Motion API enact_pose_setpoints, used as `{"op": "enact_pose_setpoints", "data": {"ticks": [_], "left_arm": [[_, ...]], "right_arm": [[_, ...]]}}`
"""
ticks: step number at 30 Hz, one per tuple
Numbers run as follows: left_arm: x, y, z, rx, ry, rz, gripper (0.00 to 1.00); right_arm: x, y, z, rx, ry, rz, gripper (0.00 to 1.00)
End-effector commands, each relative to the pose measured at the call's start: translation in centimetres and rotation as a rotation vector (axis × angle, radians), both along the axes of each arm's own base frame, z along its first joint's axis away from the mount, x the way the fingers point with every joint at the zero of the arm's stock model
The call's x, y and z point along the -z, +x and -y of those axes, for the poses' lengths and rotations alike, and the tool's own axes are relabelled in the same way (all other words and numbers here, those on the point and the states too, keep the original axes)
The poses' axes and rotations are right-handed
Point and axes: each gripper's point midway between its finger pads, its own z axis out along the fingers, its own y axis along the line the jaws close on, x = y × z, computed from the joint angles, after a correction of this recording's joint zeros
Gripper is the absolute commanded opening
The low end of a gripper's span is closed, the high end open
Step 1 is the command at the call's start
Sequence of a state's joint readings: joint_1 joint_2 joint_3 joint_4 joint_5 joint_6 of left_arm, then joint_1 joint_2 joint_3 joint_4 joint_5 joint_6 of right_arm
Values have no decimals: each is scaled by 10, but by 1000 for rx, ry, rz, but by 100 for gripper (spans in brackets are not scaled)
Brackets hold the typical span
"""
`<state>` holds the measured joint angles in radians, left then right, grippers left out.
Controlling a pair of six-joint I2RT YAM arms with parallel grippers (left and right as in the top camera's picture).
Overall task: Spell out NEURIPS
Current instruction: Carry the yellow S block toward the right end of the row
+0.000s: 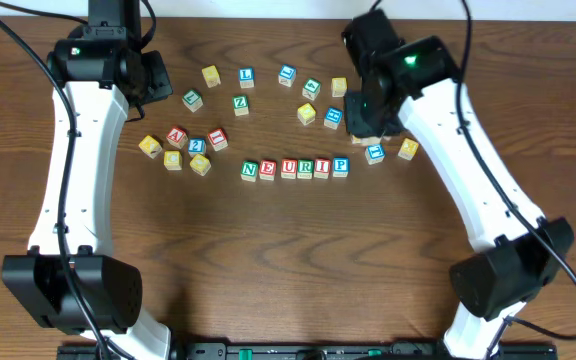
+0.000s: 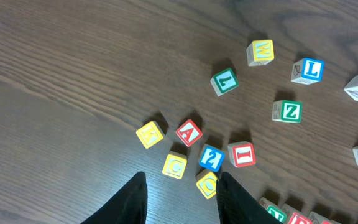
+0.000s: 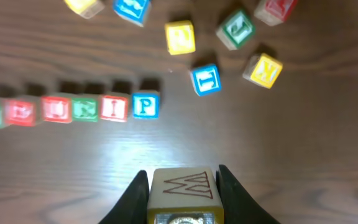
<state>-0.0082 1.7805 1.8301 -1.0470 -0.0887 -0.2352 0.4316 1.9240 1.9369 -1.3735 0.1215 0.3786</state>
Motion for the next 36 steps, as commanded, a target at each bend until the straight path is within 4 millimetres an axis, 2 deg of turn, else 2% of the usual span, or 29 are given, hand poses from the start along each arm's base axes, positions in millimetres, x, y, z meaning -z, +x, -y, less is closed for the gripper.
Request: {"op": "enact_pose_setpoints", "data": {"ticks": [1,6,12,36], "left_arm": [[10,0,-3,-4,18,-30,36],[10,0,-4,-4,18,-29,36],[10,0,-4,-4,18,-29,36],[10,0,-4,-4,18,-29,36]], "right_arm": [[42,-4,11,41,-42,-60,14],[86,0,10,43,-32,-47,12],[124,2,10,45,-18,-17,13],[181,11,5,43,6,15,14]]}}
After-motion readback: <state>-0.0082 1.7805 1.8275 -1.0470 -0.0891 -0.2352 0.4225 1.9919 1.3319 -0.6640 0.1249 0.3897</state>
